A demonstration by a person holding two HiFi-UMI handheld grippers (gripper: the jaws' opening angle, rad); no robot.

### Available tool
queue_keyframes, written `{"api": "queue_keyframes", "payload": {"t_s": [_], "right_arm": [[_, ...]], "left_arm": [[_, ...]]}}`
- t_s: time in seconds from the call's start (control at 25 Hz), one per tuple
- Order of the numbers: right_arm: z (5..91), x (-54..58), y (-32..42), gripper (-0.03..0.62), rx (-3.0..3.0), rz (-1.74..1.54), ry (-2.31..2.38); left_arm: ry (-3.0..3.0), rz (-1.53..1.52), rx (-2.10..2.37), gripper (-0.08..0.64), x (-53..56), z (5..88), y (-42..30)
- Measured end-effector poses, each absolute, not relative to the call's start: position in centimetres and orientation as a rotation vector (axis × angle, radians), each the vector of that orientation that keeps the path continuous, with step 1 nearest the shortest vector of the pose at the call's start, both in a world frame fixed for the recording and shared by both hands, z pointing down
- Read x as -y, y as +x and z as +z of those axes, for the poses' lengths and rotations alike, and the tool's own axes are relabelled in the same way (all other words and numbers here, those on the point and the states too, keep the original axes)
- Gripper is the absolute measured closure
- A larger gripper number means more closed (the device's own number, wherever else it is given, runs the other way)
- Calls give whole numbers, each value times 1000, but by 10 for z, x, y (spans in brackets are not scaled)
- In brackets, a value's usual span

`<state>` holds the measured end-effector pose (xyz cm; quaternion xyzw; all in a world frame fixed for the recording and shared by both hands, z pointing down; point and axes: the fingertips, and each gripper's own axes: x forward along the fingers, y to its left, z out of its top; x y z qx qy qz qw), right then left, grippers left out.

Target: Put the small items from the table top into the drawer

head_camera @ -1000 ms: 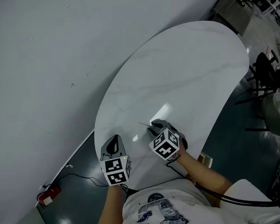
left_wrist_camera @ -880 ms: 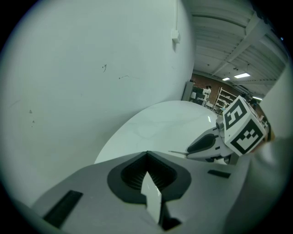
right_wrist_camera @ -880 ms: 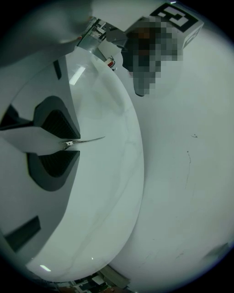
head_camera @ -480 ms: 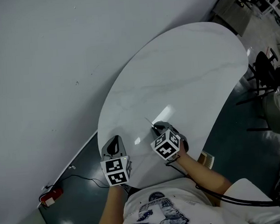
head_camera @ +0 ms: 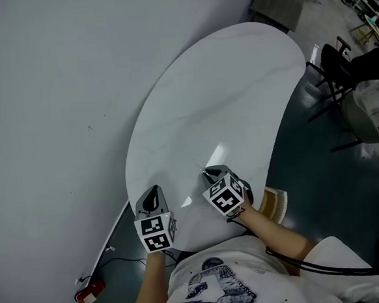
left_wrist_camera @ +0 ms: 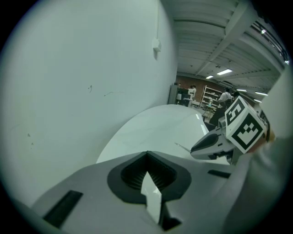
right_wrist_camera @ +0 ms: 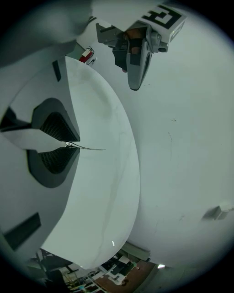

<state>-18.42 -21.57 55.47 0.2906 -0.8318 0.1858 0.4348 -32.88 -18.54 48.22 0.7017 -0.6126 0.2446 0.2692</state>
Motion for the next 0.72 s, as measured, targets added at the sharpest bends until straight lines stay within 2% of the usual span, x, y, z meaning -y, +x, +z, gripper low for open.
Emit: {"api": "queue_keyframes", "payload": {"t_s": [0.72], "right_arm": [[497, 68, -102, 537, 2006, 672, 1273]], "left_arm": [[2307, 705, 1279, 525, 96, 460, -236]]}}
